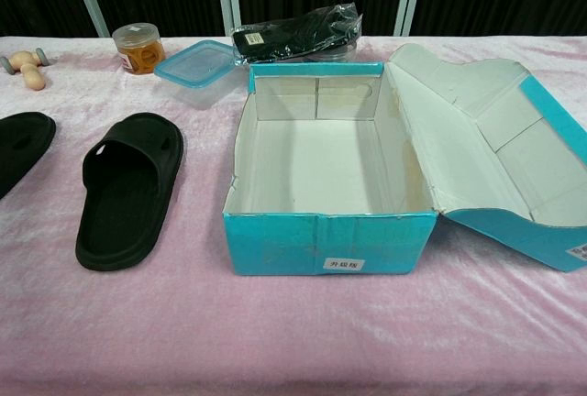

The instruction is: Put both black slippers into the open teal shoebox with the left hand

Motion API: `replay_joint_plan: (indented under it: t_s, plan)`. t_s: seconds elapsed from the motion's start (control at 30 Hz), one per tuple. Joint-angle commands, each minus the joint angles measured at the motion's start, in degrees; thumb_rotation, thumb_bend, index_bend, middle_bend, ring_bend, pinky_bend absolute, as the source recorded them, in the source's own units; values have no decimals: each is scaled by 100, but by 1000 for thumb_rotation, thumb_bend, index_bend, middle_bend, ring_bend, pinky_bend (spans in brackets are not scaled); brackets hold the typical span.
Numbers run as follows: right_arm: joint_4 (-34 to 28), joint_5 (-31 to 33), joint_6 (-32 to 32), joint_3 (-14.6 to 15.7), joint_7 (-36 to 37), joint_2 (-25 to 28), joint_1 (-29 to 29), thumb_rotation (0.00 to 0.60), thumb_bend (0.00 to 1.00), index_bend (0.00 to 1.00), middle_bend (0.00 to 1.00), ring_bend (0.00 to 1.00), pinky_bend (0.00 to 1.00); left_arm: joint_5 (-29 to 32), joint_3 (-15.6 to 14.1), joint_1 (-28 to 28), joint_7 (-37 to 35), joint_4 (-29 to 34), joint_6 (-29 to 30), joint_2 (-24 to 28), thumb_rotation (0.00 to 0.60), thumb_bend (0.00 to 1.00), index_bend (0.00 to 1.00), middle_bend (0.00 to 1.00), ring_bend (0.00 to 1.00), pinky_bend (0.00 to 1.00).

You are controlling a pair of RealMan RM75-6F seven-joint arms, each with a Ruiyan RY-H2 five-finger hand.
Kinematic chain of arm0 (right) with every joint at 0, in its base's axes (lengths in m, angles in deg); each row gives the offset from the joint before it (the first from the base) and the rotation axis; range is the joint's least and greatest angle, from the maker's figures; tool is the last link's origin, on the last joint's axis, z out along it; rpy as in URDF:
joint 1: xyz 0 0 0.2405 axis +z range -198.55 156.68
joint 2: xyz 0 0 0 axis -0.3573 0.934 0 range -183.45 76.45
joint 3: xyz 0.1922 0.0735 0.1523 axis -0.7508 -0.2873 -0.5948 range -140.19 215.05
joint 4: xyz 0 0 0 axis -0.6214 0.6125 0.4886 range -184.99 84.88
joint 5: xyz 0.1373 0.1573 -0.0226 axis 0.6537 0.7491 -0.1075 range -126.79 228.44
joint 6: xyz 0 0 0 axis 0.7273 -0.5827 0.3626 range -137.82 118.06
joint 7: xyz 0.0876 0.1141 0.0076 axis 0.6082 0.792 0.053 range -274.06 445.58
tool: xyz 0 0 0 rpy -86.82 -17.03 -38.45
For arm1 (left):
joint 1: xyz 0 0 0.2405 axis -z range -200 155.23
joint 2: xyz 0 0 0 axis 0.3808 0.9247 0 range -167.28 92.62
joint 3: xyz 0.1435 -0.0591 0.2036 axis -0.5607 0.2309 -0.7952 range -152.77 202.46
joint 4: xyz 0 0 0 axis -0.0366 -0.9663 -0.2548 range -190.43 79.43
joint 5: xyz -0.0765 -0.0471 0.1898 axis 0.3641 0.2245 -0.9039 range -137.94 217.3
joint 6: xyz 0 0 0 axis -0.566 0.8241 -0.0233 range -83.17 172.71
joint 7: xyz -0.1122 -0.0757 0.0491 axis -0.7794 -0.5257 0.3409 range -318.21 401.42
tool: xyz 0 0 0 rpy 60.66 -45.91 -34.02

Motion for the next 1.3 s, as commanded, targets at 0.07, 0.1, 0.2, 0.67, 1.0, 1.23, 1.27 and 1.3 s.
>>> replay_joint_plan:
  t_s: [0.07, 0.1, 0.2, 0.67, 1.0, 1.23, 1.27, 1.3]
  plan:
    - [2, 3, 11, -6, 2, -1, 8, 600, 195, 0, 41, 0, 38, 42, -26, 96, -14, -86, -67, -58, 600, 0, 0, 70, 0, 0]
    - [3, 5, 17, -7, -1, 0, 12, 600, 195, 0, 41, 0, 38, 77, -22, 133, -16, -133, -99, -78, 600, 0, 0, 71, 0, 0]
    - [3, 6, 41, -4, -7, 2, 21, 600, 196, 0, 41, 0, 38, 211, -24, 257, 28, -295, -207, -154, 600, 0, 0, 71, 0, 0]
    - [30, 84, -32, 3, 20, -32, -68, 600, 196, 0, 41, 0, 39, 870, -153, 882, 212, -966, -833, -615, 600, 0, 0, 87, 22, 0]
    - [-13, 131, 27, -14, -61, -28, -49, 600, 196, 0, 41, 0, 38, 1002, -147, 1121, -371, -1275, -1591, -783, 600, 0, 0, 108, 38, 0]
    - [-69, 131, 12, -13, -116, -21, -61, 600, 195, 0, 41, 0, 38, 598, 114, 1103, -1232, -1534, -2032, -937, 600, 2, 42, 224, 162, 49]
    - [-74, 129, 6, -11, -118, -19, -65, 600, 196, 0, 41, 0, 38, 516, 154, 1080, -1327, -1548, -2027, -949, 600, 2, 61, 254, 191, 69]
    - [-79, 127, -1, -8, -121, -17, -70, 600, 196, 0, 41, 0, 39, 428, 193, 1054, -1420, -1559, -2014, -959, 600, 3, 87, 297, 239, 100]
